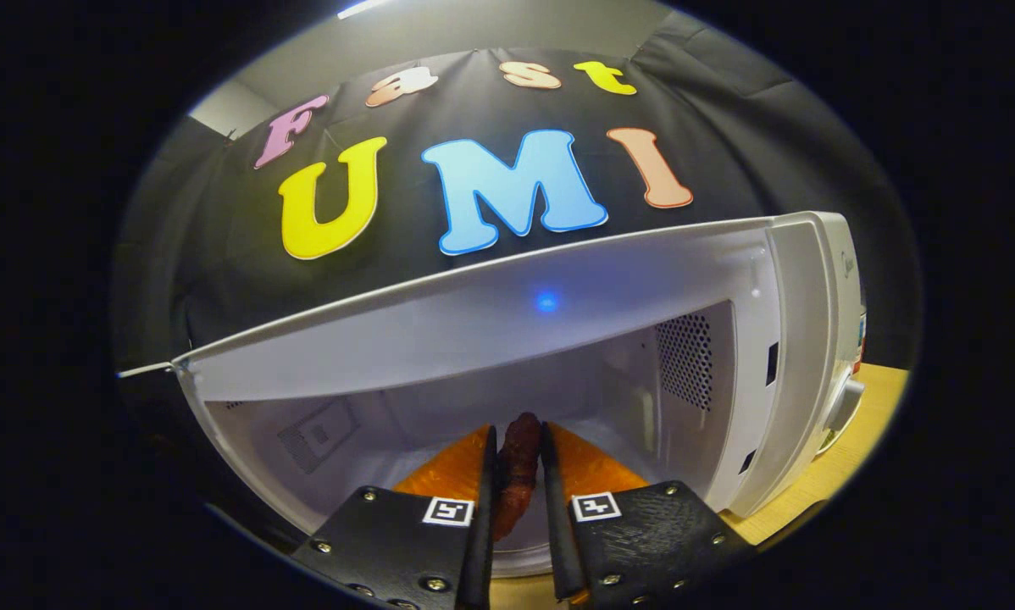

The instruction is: Open the microwave, put the food inside, and close the microwave door.

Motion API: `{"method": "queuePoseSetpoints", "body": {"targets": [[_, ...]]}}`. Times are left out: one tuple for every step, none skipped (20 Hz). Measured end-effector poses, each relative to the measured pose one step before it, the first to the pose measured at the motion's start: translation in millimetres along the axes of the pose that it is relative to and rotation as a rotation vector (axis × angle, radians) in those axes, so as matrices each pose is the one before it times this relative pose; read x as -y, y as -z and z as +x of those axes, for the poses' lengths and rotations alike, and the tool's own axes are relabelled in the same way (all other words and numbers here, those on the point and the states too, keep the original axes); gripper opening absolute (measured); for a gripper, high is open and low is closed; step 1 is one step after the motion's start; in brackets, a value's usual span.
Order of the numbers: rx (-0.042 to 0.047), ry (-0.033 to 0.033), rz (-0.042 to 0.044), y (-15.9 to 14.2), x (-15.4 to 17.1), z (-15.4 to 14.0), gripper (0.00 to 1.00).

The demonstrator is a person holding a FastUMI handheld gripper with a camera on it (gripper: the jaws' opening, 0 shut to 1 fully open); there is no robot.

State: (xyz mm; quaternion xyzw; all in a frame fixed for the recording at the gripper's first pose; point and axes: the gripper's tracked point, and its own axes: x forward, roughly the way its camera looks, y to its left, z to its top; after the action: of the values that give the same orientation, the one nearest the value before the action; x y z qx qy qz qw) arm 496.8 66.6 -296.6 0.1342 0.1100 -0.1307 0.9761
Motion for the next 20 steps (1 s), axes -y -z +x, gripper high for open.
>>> {"method": "queuePoseSetpoints", "body": {"targets": [[0.00954, 0.03810, -0.02751, -3.15, 8.46, 1.12, 0.40], [0.01435, 0.01648, -0.02950, -2.61, 3.59, 1.50, 0.48], [0.00972, 0.00536, -0.03549, -1.23, 2.53, -0.76, 0.68], [-0.00463, -0.00421, -0.02328, -1.06, 1.80, -3.26, 0.77], [-0.02272, -0.03259, -0.01332, 0.96, -2.38, -8.15, 0.87], [-0.03190, -0.05748, 0.00153, 1.49, -9.33, -12.51, 0.88], [-0.03578, -0.06781, 0.00124, 2.75, -11.58, -13.28, 0.88], [-0.03773, -0.07051, 0.00178, 4.45, -11.76, -19.97, 0.88], [-0.01818, -0.06104, 0.00102, 0.24, -10.67, -23.54, 0.88], [0.00511, -0.05330, -0.00653, -4.67, -11.07, -29.40, 0.88], [0.01996, -0.05185, -0.00817, -7.64, -13.24, -28.02, 0.88], [0.02634, -0.05650, -0.00988, -9.80, -18.08, -28.58, 0.88], [0.02135, -0.06535, -0.01493, -7.41, -20.49, -26.41, 0.88], [0.01998, -0.06172, -0.01684, -9.64, -23.69, -25.87, 0.88], [0.01223, -0.05598, -0.02066, -6.86, -20.94, -22.83, 0.88], [0.01204, -0.04398, -0.01551, -7.50, -19.43, -18.74, 0.88], [0.01541, -0.03850, -0.01827, -9.47, -19.39, -19.96, 0.88], [0.01334, -0.04181, -0.01406, -8.73, -18.30, -13.40, 0.88], [0.02480, -0.04667, -0.01715, -10.12, -22.25, -12.69, 0.88], [0.01589, -0.02848, -0.01619, -7.50, -15.91, -9.81, 0.88]]}}
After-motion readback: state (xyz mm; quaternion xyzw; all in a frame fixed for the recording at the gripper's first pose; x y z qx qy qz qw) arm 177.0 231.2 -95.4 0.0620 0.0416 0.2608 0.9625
